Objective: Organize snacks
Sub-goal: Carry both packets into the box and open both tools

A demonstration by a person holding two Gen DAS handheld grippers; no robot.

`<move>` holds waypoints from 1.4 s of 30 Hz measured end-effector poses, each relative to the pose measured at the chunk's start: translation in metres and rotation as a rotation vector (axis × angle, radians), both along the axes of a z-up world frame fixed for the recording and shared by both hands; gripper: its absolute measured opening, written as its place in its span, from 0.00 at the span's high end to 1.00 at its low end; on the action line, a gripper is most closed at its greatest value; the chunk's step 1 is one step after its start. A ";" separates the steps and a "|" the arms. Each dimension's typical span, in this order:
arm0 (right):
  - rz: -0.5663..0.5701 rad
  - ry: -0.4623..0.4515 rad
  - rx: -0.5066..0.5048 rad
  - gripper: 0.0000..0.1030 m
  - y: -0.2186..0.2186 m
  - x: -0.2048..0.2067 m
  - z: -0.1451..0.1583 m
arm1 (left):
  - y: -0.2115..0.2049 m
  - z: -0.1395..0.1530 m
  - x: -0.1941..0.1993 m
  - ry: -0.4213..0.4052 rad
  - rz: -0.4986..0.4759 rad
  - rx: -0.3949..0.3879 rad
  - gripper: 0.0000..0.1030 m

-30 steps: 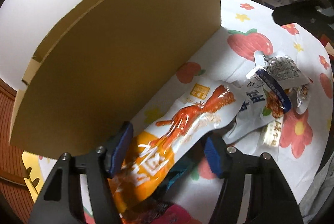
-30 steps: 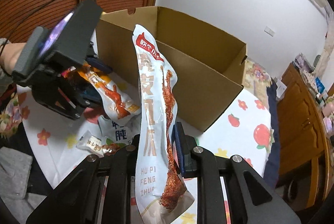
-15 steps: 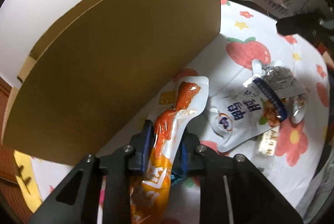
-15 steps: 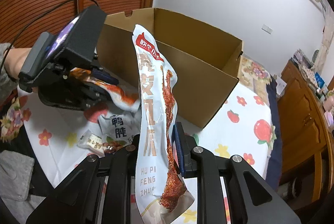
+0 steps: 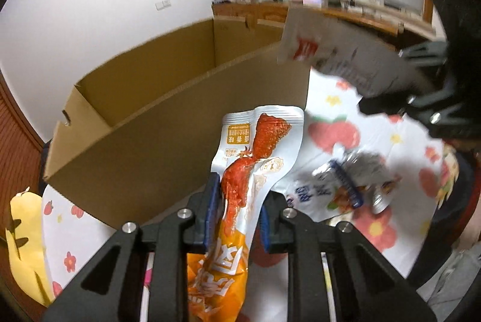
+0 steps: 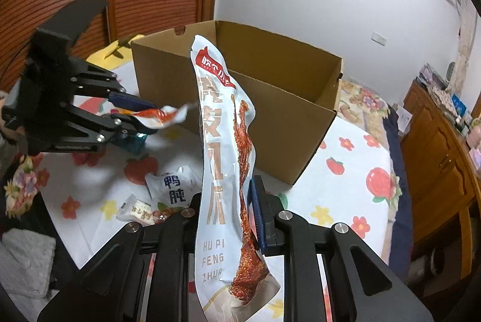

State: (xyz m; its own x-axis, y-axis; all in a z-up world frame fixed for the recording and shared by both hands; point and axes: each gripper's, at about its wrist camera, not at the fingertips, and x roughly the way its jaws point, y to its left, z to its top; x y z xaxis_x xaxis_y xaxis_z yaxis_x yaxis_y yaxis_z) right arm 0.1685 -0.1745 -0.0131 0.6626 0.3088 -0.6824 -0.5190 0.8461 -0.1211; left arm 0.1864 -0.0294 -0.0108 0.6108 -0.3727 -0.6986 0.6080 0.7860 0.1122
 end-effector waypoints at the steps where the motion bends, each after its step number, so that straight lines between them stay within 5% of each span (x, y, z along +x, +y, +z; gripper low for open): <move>1: -0.003 -0.005 0.006 0.83 0.000 -0.001 0.001 | 0.003 0.005 -0.004 -0.013 0.001 -0.022 0.80; 23: -0.050 -0.101 0.142 0.83 0.000 -0.002 0.040 | 0.053 0.073 -0.008 -0.145 0.112 -0.321 0.80; 34: -0.024 -0.201 0.104 0.83 0.027 0.028 0.087 | 0.067 0.119 0.027 -0.223 0.164 -0.333 0.80; 42: -0.043 -0.240 0.076 0.83 0.048 0.061 0.098 | 0.073 0.120 0.062 -0.211 0.232 -0.343 0.80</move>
